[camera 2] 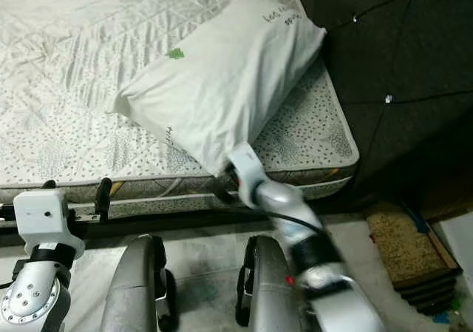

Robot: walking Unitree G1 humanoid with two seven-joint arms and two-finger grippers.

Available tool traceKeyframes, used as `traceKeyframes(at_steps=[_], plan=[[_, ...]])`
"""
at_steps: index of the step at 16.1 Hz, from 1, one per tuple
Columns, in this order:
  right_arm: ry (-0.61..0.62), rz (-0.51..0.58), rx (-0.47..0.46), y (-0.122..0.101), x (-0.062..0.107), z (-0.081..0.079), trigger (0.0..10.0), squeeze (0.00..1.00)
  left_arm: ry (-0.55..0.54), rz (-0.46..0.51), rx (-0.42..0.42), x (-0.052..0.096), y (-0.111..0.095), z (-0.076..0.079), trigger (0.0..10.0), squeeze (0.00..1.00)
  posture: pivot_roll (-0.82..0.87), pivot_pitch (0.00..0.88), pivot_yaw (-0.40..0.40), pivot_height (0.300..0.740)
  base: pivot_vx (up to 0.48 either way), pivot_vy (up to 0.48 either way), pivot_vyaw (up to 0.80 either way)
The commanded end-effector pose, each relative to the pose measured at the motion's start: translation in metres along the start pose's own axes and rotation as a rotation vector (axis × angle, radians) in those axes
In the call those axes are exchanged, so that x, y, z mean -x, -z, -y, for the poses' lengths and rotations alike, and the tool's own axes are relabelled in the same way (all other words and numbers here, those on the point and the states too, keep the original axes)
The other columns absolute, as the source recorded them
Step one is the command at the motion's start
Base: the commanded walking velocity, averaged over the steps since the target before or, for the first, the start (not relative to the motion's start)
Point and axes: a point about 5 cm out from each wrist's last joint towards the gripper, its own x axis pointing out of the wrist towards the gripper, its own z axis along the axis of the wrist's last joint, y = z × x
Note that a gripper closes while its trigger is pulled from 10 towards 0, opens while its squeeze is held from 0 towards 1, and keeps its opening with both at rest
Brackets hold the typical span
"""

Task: Clean up the room

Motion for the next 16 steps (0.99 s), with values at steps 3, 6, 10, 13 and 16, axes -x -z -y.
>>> traceKeyframes(at_steps=[3, 6, 10, 13, 16], plan=[[0.029, -0.056, 0.019, 0.008, -0.001, 0.007, 10.0, 0.0, 0.02, -0.028, 0.001, -0.002, 0.005, 0.003, 10.0, 0.0, 0.09, 0.231, -0.047, 0.607, 0.0, 0.0, 0.0], [0.083, 0.056, -0.111, -0.016, -0.013, -0.002, 10.0, 0.0, 0.015, -0.018, 0.003, -0.005, 0.002, 0.002, 10.0, 0.0, 0.1, 0.229, -0.047, 0.607, 0.0, 0.0, 0.0], [0.158, 0.155, -0.344, -0.033, -0.025, -0.013, 10.0, 0.0, 0.009, -0.02, 0.003, -0.006, 0.003, 0.001, 10.0, 0.0, 0.1, 0.228, -0.044, 0.607, 0.0, 0.0, 0.0], [0.269, 0.217, -0.433, -0.041, -0.031, -0.018, 10.0, 0.0, 0.008, -0.023, 0.005, -0.004, 0.003, 0.001, 10.0, 0.0, 0.11, 0.233, -0.037, 0.607, 0.0, 0.0, 0.0], [0.319, 0.264, -0.489, -0.049, -0.038, -0.027, 10.0, 0.0, 0.015, -0.033, 0.01, 0.0, 0.004, 0.003, 10.0, 0.0, 0.13, 0.24, -0.034, 0.607, 0.0, 0.0, 0.0]])
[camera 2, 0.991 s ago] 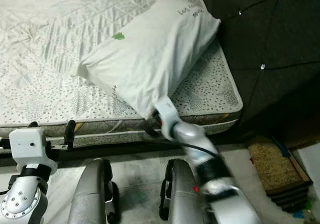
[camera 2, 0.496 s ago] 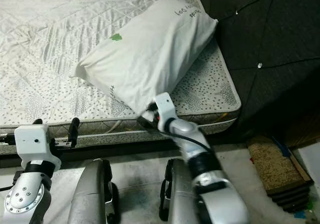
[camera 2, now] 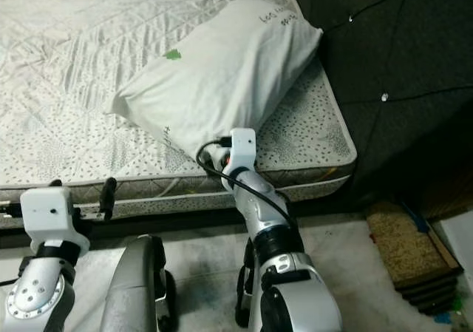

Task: Clean up the room

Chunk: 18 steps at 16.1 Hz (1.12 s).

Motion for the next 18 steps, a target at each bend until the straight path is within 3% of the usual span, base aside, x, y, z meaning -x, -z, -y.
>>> traceKeyframes(at_steps=[1, 2, 3, 7, 9, 12, 18], plan=[[0.025, -0.001, -0.052, 0.004, -0.003, -0.007, 10.0, 0.0, 0.007, -0.017, 0.002, 0.004, 0.001, 0.0, 10.0, 0.0, 0.14, 0.241, -0.032, 0.607, 0.0, 0.0, 0.0], [0.031, -0.001, -0.084, 0.006, -0.007, -0.015, 3.2, 0.0, 0.012, -0.015, 0.005, 0.002, 0.001, 0.001, 10.0, 0.0, 0.14, 0.241, -0.036, 0.607, 0.0, 0.0, 0.0], [0.03, 0.004, -0.128, 0.005, -0.011, -0.022, 0.0, 0.0, 0.017, -0.004, 0.008, -0.001, -0.001, 0.002, 10.0, 0.0, 0.14, 0.239, -0.036, 0.607, 0.0, 0.0, 0.0], [0.01, -0.005, -0.159, 0.0, -0.019, -0.043, 0.0, 0.0, 0.024, 0.01, 0.015, -0.008, -0.003, 0.005, 10.0, 0.0, 0.15, 0.235, -0.045, 0.607, 0.0, 0.0, 0.0], [-0.001, -0.022, -0.173, 0.005, -0.019, -0.045, 0.0, 0.0, 0.02, 0.011, 0.017, -0.007, -0.003, 0.005, 10.0, 0.0, 0.15, 0.227, -0.052, 0.607, 0.0, 0.0, 0.0], [0.008, -0.05, -0.182, 0.015, -0.017, -0.035, 0.0, 0.0, 0.015, 0.024, 0.021, -0.012, -0.003, 0.006, 10.0, 0.0, 0.14, 0.207, -0.067, 0.607, 0.0, 0.0, 0.0], [0.015, -0.049, -0.211, 0.008, -0.019, -0.025, 0.0, 0.0, 0.014, 0.05, 0.02, -0.025, -0.006, 0.009, 10.0, 0.0, 0.12, 0.192, -0.064, 0.607, 0.0, 0.0, 0.0]])
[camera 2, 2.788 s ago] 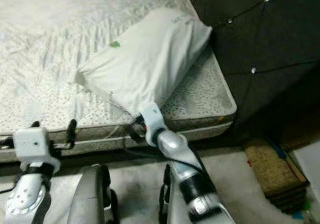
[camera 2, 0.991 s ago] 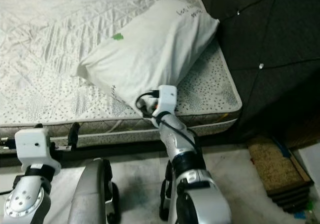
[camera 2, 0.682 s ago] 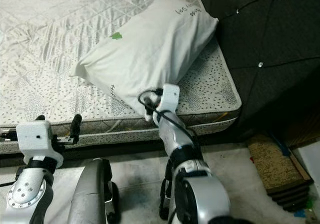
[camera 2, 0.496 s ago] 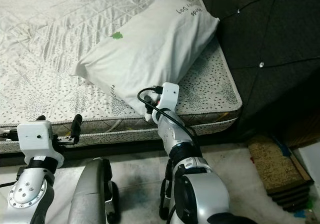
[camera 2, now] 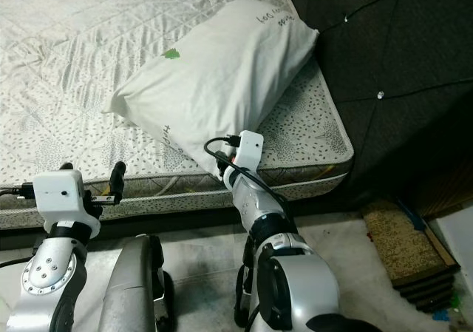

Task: Clean up the room

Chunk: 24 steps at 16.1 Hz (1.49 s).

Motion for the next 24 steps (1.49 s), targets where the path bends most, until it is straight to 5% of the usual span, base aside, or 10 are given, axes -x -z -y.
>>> traceKeyframes(at_steps=[1, 14, 19, 24], plan=[[-0.072, -0.008, -0.028, 0.002, -0.003, -0.03, 0.0, 0.0, -0.009, -0.01, -0.004, 0.001, 0.004, -0.001, 10.0, 0.0, 0.12, 0.186, -0.067, 0.607, 0.0, 0.0, 0.0], [-0.003, 0.098, 0.006, -0.029, -0.005, -0.01, 0.0, 0.0, -0.016, 0.012, -0.004, -0.005, 0.004, 0.0, 10.0, 0.0, 0.11, 0.164, -0.068, 0.607, 0.0, 0.0, 0.0], [0.106, 0.302, 0.121, -0.097, 0.002, 0.022, 0.0, 0.0, -0.028, 0.032, -0.004, -0.011, 0.003, 0.001, 10.0, 0.0, 0.1, 0.12, -0.073, 0.607, 0.0, 0.0, 0.0], [0.257, 0.452, 0.213, -0.165, 0.027, 0.069, 0.0, 0.0, -0.047, 0.049, -0.007, -0.019, 0.003, 0.0, 10.0, 0.0, 0.08, 0.091, -0.075, 0.607, 0.0, 0.0, 0.0]])
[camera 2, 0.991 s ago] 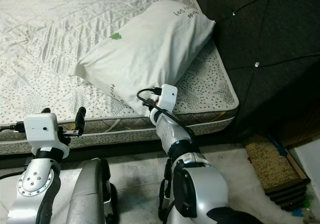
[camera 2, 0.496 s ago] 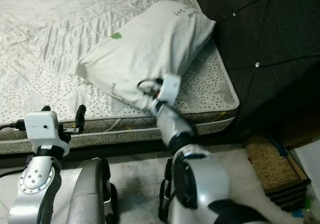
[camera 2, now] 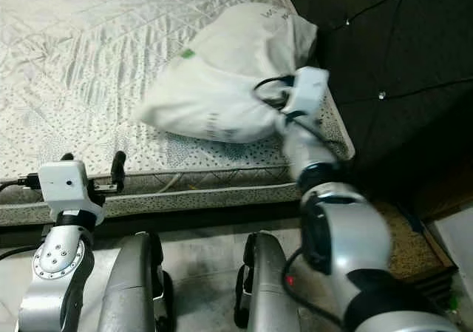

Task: Clean up the room

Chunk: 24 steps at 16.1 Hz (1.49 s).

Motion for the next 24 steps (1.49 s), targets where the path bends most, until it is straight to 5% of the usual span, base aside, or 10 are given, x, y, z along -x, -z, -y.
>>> traceKeyframes(at_steps=[1, 7, 8, 9, 15, 19, 24], plan=[[0.042, 0.108, 0.002, -0.032, -0.003, 0.014, 0.0, 0.0, -0.011, 0.008, -0.012, -0.001, 0.0, 0.0, 10.0, 0.0, 0.08, 0.088, -0.074, 0.607, 0.0, 0.0, 0.0], [0.076, 0.116, 0.064, -0.034, 0.0, 0.033, 0.0, 0.0, -0.055, 0.019, -0.037, -0.009, 0.0, -0.005, 10.0, 0.0, 0.07, 0.068, -0.07, 0.607, 0.0, 0.0, 0.0], [0.023, 0.076, 0.111, -0.016, 0.001, 0.026, 10.0, 0.0, -0.049, 0.023, -0.031, -0.01, 0.0, -0.004, 10.0, 0.0, 0.07, 0.064, -0.07, 0.607, 0.0, 0.0, 0.0], [-0.022, 0.054, 0.125, -0.003, 0.003, 0.019, 10.0, 1.0, -0.042, 0.025, -0.026, -0.01, 0.0, -0.002, 10.0, 0.0, 0.07, 0.062, -0.068, 0.607, 0.0, 0.0, 0.0], [-0.127, 0.052, 0.253, 0.037, 0.015, -0.003, 10.0, 1.0, -0.042, 0.036, -0.026, -0.015, -0.001, -0.002, 10.0, 0.0, 0.06, 0.051, -0.059, 0.607, 0.0, 0.0, 0.0], [-0.148, 0.155, 0.203, 0.046, 0.031, 0.005, 10.0, 1.0, -0.034, 0.044, -0.012, -0.011, -0.001, -0.003, 10.0, 0.0, 0.05, 0.037, -0.054, 0.607, 0.0, 0.0, 0.0], [-0.236, 0.237, 0.184, 0.064, 0.061, -0.006, 10.0, 1.0, -0.016, 0.046, 0.007, -0.01, 0.0, -0.001, 10.0, 0.0, 0.03, 0.025, -0.042, 0.607, 0.0, 0.0, 0.0]])
